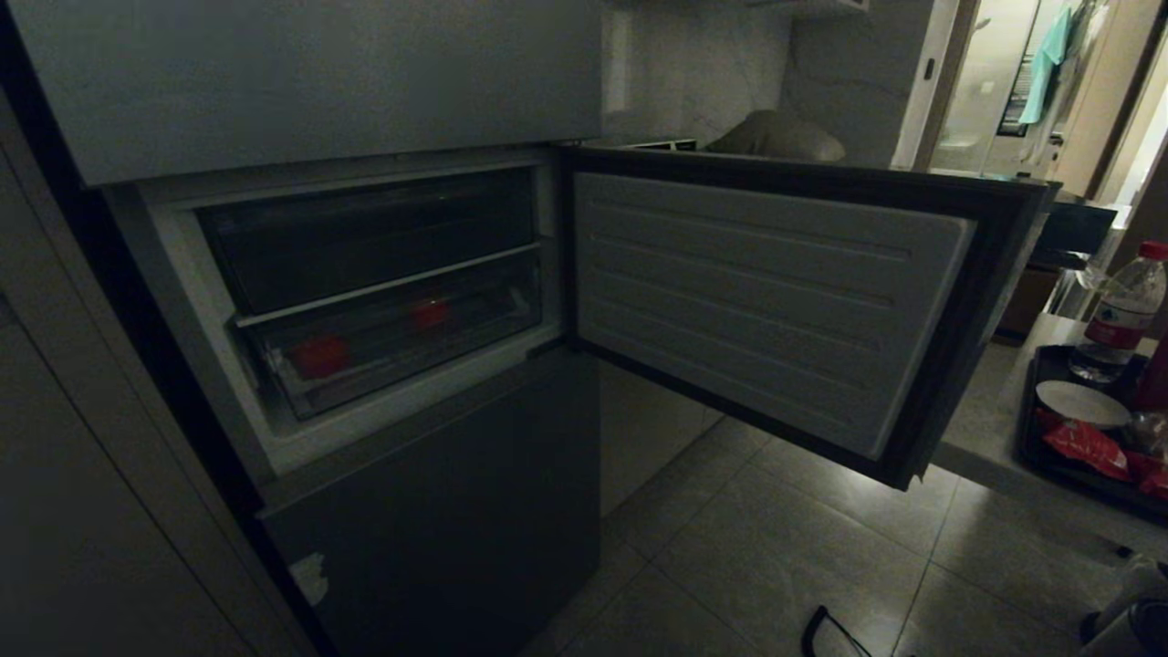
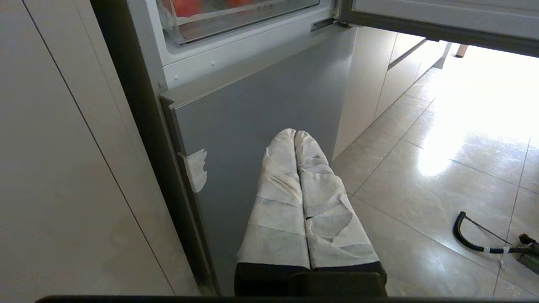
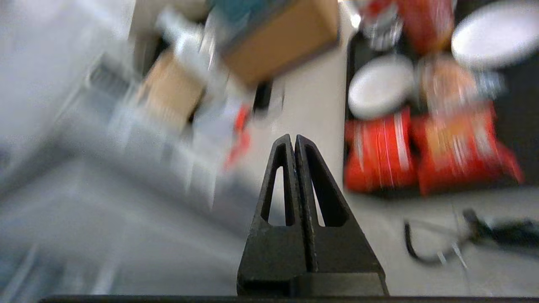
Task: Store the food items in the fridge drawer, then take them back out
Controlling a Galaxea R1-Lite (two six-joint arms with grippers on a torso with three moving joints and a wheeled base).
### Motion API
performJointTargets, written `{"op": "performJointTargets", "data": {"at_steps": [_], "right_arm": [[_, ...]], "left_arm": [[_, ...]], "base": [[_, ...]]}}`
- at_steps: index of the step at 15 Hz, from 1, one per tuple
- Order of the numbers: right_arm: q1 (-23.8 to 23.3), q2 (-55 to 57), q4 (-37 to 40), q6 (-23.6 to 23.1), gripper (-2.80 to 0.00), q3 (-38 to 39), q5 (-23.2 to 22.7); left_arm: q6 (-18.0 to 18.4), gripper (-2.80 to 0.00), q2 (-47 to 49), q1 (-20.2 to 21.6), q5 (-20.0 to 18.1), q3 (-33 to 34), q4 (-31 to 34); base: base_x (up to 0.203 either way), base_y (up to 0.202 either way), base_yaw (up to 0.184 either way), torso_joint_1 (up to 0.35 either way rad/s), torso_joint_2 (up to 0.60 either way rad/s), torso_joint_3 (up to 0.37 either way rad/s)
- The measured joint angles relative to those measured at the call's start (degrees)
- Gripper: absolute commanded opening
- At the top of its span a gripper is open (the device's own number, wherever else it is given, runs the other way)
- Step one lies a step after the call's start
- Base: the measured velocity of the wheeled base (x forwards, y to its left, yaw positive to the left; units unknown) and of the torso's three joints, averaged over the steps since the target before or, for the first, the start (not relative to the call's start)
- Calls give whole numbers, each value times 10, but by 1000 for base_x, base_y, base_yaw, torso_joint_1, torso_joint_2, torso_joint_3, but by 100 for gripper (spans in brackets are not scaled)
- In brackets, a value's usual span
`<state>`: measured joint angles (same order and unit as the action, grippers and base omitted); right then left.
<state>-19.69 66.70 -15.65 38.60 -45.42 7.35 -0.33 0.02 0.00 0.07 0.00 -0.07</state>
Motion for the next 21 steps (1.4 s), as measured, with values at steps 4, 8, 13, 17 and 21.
{"op": "performJointTargets", "data": {"at_steps": [4, 8, 13, 17, 21], "right_arm": [[-60, 171, -65, 19, -280, -124, -86], [-71, 321, -72, 74, -280, -293, -192], [-66, 417, -18, 163, -280, -391, -366], [-30, 433, -22, 189, -280, -395, -397], [21, 435, -32, 188, -280, -375, -399]], "left_arm": [[0, -280, 0, 0, 0, 0, 0], [0, -280, 0, 0, 0, 0, 0], [0, -280, 0, 0, 0, 0, 0], [0, -280, 0, 0, 0, 0, 0], [0, -280, 0, 0, 0, 0, 0]], "base": [[0, 0, 0, 0, 0, 0], [0, 0, 0, 0, 0, 0], [0, 0, 0, 0, 0, 0], [0, 0, 0, 0, 0, 0], [0, 0, 0, 0, 0, 0]]}}
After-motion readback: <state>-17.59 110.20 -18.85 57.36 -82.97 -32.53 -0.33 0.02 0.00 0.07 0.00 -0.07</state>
